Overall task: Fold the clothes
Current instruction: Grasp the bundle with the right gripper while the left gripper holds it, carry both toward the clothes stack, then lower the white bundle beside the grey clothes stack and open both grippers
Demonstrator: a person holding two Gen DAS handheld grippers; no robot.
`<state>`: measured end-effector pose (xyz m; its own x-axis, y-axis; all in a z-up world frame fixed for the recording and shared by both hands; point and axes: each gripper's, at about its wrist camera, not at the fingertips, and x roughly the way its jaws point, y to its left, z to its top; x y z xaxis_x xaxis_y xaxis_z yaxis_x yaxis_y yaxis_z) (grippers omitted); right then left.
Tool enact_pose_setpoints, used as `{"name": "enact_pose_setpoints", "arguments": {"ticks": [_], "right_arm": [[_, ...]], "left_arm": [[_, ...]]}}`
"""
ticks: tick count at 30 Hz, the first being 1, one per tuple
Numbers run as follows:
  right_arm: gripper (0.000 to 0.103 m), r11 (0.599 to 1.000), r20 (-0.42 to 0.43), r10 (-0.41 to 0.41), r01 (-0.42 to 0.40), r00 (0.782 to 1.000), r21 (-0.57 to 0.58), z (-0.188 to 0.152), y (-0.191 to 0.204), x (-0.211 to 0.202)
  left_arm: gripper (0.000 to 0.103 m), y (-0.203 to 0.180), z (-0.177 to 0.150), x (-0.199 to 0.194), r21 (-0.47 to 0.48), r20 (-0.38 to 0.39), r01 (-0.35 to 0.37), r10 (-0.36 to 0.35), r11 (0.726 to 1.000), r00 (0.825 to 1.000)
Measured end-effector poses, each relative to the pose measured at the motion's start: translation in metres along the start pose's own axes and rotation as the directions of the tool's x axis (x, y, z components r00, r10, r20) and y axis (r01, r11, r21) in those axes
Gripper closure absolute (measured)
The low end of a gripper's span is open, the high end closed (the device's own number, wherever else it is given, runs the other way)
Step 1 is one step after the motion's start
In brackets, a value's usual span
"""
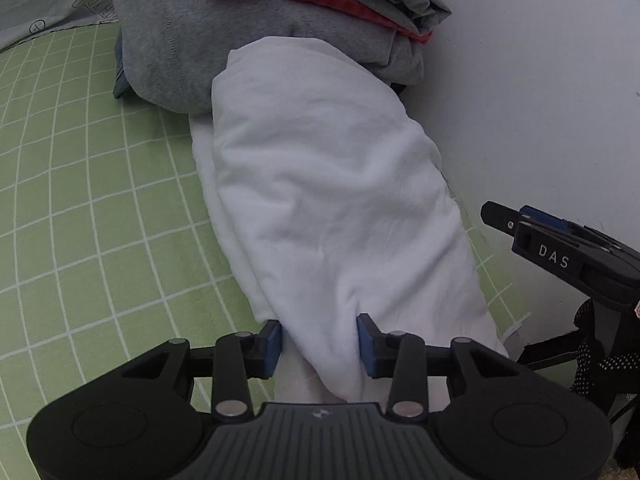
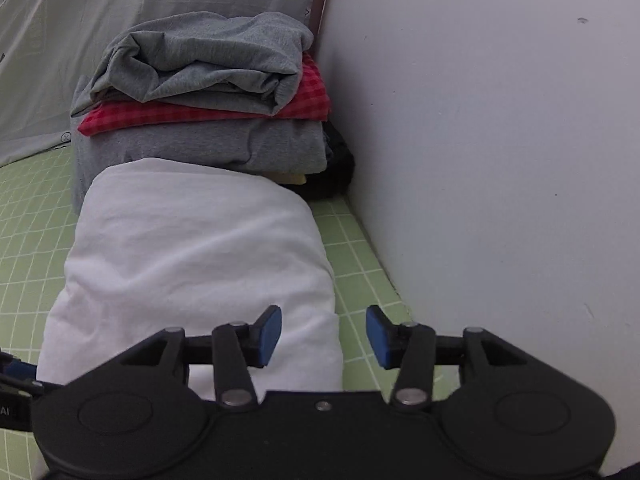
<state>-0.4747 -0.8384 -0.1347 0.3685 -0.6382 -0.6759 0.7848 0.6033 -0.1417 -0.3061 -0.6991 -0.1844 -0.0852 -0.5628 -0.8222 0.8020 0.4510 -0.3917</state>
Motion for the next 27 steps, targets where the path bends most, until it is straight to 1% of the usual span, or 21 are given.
{"name": "enact_pose_setpoints", "arguments": {"ticks": [1,2,3,4,5,6,7,9,10,11,13,15,18,22,27], "right_arm": [[0.043,0.998,0.018,0.003,-0.004,1.0,0.058,-0.005,-0.001,-0.005],[0.04,0.993,0.028,0.026,-0.029,0.999,0.116,-0.011,-0.001,-0.008],[0.039,0.986,0.023,0.063,-0.066,0.998,0.153,-0.018,0.002,-0.008],[0.037,0.977,0.01,0.108,-0.108,0.994,0.185,-0.028,0.007,-0.005],[0.033,0.971,-0.013,0.131,-0.126,0.991,0.204,-0.037,0.014,0.0],[0.03,0.971,-0.048,0.129,-0.116,0.99,0.207,-0.047,0.023,0.007],[0.024,0.975,-0.056,0.109,-0.096,0.992,0.198,-0.056,0.031,0.011],[0.018,0.987,0.0,0.036,-0.036,0.999,0.158,-0.073,0.044,0.015],[0.013,0.988,0.025,0.016,-0.02,1.0,0.152,-0.079,0.046,0.016],[0.008,0.988,0.033,0.01,-0.015,0.999,0.155,-0.081,0.045,0.02],[0.001,0.983,0.026,0.027,-0.031,0.999,0.182,-0.082,0.032,0.029],[0.0,0.977,0.024,0.05,-0.054,0.998,0.207,-0.082,0.023,0.037],[0.0,0.983,0.031,0.044,-0.049,0.999,0.175,-0.076,0.022,0.047],[0.0,0.986,0.036,0.06,-0.064,0.998,0.151,-0.06,0.007,0.071],[0.0,0.989,0.021,0.091,-0.092,0.996,0.111,-0.037,-0.013,0.1]], "left_arm": [[0.061,0.003,0.0,-0.003,0.001,-0.004,0.005,-0.005,1.0,1.0],[0.061,0.005,0.0,-0.005,0.002,-0.008,0.009,-0.009,1.0,1.0],[0.06,0.008,0.001,-0.008,-0.001,-0.006,0.01,-0.01,1.0,1.0],[0.054,0.011,0.003,-0.008,-0.005,0.006,-0.002,0.002,1.0,1.0],[0.052,0.012,0.005,-0.007,0.0,0.02,-0.026,0.026,1.0,0.999],[0.05,0.013,0.008,-0.006,0.005,0.033,-0.05,0.049,0.999,0.998],[0.05,0.015,0.01,-0.005,0.01,0.047,-0.074,0.073,0.997,0.996],[0.05,0.021,0.019,0.006,-0.01,0.048,-0.096,0.096,0.995,0.994],[0.051,0.025,0.024,0.012,-0.026,0.042,-0.101,0.102,0.995,0.994],[0.051,0.027,0.028,0.019,-0.037,0.036,-0.103,0.104,0.994,0.994],[0.051,0.024,0.034,0.029,-0.038,0.028,-0.098,0.099,0.994,0.995],[0.051,0.021,0.04,0.04,-0.039,0.019,-0.093,0.094,0.995,0.995],[0.052,0.016,0.048,0.056,-0.041,0.007,-0.085,0.086,0.995,0.996],[0.052,0.008,0.058,0.066,-0.019,0.003,-0.07,0.07,0.997,0.998],[0.044,0.003,0.065,0.066,0.031,-0.001,-0.049,0.049,0.998,0.999]]}}
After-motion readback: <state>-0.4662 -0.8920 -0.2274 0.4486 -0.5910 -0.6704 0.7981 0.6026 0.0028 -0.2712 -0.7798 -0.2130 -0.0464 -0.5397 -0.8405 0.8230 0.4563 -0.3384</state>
